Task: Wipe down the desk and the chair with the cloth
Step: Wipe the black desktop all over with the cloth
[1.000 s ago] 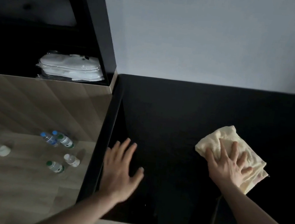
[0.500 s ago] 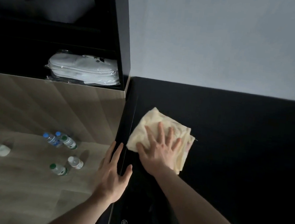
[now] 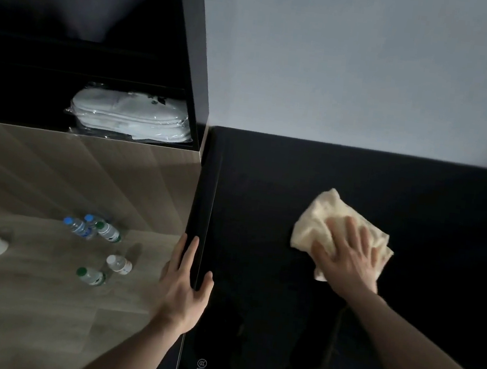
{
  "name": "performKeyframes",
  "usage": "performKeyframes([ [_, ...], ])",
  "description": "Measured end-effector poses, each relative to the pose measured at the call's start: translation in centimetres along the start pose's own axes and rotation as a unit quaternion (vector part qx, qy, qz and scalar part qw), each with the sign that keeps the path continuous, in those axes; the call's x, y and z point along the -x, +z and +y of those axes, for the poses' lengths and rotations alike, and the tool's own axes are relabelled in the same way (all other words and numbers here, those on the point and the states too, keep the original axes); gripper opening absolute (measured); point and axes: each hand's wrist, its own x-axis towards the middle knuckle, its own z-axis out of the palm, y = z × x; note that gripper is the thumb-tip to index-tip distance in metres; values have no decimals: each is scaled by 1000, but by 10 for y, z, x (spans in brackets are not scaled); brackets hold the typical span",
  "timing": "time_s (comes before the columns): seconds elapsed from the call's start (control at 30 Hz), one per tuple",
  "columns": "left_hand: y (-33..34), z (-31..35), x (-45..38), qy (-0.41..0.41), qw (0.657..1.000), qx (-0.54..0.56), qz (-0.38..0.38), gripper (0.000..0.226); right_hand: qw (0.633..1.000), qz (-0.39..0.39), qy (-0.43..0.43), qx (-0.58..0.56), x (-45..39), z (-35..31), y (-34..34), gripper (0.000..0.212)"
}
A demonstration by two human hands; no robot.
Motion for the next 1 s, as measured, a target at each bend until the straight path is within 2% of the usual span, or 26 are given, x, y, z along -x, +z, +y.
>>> performKeyframes([
  [0.1, 2, -1, -1, 9, 1000, 0, 2, 81, 999, -1, 39, -19, -9, -4, -18, 84],
  [0.2, 3, -4, -1, 21, 1000, -1, 7, 81, 995, -18, 93, 15, -20, -41, -7, 79],
  [0.27, 4, -5, -1, 25, 1000, -7, 10, 81, 995, 0, 93, 18, -26, -72, 3, 78],
  [0.33, 5, -4, -2, 28, 999, -12, 16, 81, 999, -12, 51, 4, -29, -106, 12, 76],
  [0.43, 5, -5, -3, 25, 999, -14, 21, 83, 997, -45, -61, 12, -17, -166, 25, 79],
  [0.53, 3, -5, -3, 17, 1000, -10, 15, 83, 986, -38, -158, 18, 1, -208, 43, 79],
  [0.73, 1, -3, -3, 8, 1000, -5, 3, 78, 980, -13, -200, 1, 9, -196, 48, 76],
  [1.0, 7, -3, 0, 19, 998, -63, -12, 77, 981, 6, -194, -17, 17, -149, 48, 78],
])
